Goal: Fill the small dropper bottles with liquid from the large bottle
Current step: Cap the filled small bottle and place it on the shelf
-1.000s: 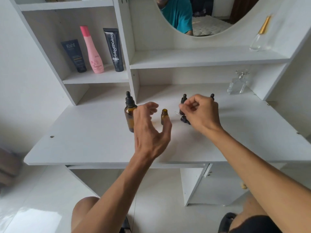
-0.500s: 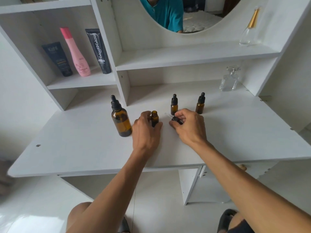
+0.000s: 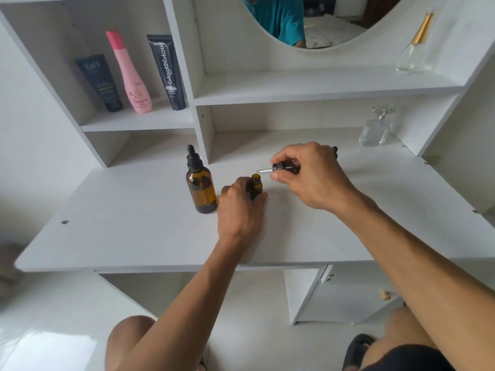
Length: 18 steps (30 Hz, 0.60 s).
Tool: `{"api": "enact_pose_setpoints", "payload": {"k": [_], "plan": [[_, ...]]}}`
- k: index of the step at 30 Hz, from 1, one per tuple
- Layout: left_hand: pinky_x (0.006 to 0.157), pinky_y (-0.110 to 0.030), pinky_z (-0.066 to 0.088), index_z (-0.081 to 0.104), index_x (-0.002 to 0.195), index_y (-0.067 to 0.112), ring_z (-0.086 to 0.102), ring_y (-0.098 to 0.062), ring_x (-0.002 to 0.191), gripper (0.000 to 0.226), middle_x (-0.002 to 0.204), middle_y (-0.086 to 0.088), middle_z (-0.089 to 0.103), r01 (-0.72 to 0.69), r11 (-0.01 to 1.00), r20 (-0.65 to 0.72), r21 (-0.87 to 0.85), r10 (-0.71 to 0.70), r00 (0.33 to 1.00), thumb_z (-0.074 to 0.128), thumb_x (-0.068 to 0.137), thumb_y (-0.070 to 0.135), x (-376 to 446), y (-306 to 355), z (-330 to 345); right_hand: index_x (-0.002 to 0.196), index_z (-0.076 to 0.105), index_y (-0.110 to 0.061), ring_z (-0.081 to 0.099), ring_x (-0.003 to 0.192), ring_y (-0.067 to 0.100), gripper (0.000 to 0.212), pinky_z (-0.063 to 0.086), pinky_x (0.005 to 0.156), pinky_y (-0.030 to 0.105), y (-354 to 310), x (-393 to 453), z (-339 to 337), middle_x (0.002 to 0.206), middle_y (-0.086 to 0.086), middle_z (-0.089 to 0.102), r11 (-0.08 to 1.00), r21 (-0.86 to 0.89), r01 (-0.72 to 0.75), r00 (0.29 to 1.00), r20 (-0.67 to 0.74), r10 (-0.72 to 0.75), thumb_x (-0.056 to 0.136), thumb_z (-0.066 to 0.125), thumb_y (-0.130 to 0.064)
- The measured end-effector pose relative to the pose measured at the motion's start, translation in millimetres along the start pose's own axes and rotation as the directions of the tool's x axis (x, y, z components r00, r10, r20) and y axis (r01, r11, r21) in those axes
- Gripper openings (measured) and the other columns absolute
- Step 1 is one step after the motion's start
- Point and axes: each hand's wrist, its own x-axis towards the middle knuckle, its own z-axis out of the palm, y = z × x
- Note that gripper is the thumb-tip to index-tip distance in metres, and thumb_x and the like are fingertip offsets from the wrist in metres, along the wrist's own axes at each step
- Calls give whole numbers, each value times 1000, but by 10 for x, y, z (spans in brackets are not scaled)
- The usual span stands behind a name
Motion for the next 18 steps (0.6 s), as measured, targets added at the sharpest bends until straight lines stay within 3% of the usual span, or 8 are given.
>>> {"api": "enact_pose_setpoints", "payload": {"k": [3,8,14,18], "plan": [[76,-30,47,68,119,13,64,-25,92,30,105,-7,73,-12,1000,-1,-11,12,1000,73,91,22,1,-6,-5,109,75,-19,62,80,14,23,42,76,19,-25,47,-14,91,0,71,996,-82,23,998,60,-18,86,78,-22],[74,-36,52,69,113,14,64,-27,89,27,99,-7,72,-20,1000,0,-14,20,1000,72,89,24,8,-28,18,112,74,-17,66,90,14,23,44,80,19,-88,121,-34,100,2,74,990,-131,51,992,119,-35,89,75,-19],[77,-41,57,69,116,16,66,-27,86,30,98,-6,72,-37,999,1,-20,38,999,70,87,24,9,-49,23,106,71,-20,61,70,9,26,46,70,18,-167,204,91,94,-3,70,999,-13,43,995,91,-42,82,82,-22],[74,-43,59,69,113,16,66,-24,82,27,95,-3,73,-45,998,-14,-32,44,999,69,88,25,9,-57,37,109,72,-17,65,78,16,23,53,78,27,-130,204,219,96,0,71,999,3,53,992,113,-53,87,77,-21]]}}
